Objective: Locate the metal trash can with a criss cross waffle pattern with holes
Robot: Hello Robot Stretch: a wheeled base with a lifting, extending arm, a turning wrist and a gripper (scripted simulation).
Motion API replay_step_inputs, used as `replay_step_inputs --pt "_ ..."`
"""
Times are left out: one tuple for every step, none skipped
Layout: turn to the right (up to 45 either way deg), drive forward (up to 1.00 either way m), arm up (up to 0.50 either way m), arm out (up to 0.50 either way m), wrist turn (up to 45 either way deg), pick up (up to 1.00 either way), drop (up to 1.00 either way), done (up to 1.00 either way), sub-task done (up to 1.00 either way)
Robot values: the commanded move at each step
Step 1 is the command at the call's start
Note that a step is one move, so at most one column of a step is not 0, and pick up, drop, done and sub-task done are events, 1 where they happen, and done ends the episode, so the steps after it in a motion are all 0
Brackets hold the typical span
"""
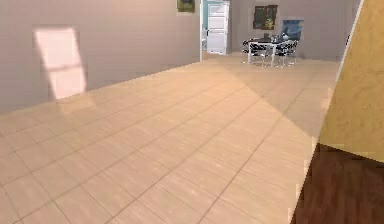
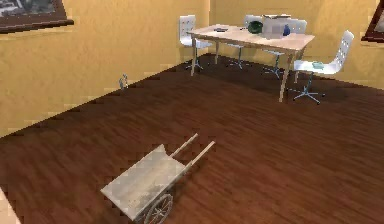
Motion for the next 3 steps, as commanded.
replay_step_inputs --pt "6.0 0.0 0.0 0.0 0.0 0.0 0.0 0.0 0.0" --pt "0.0 0.45 0.0 0.0 0.0 0.0 0.0 0.0 0.0" --pt "0.0 1.0 0.0 0.0 0.0 0.0 0.0 0.0 0.0"
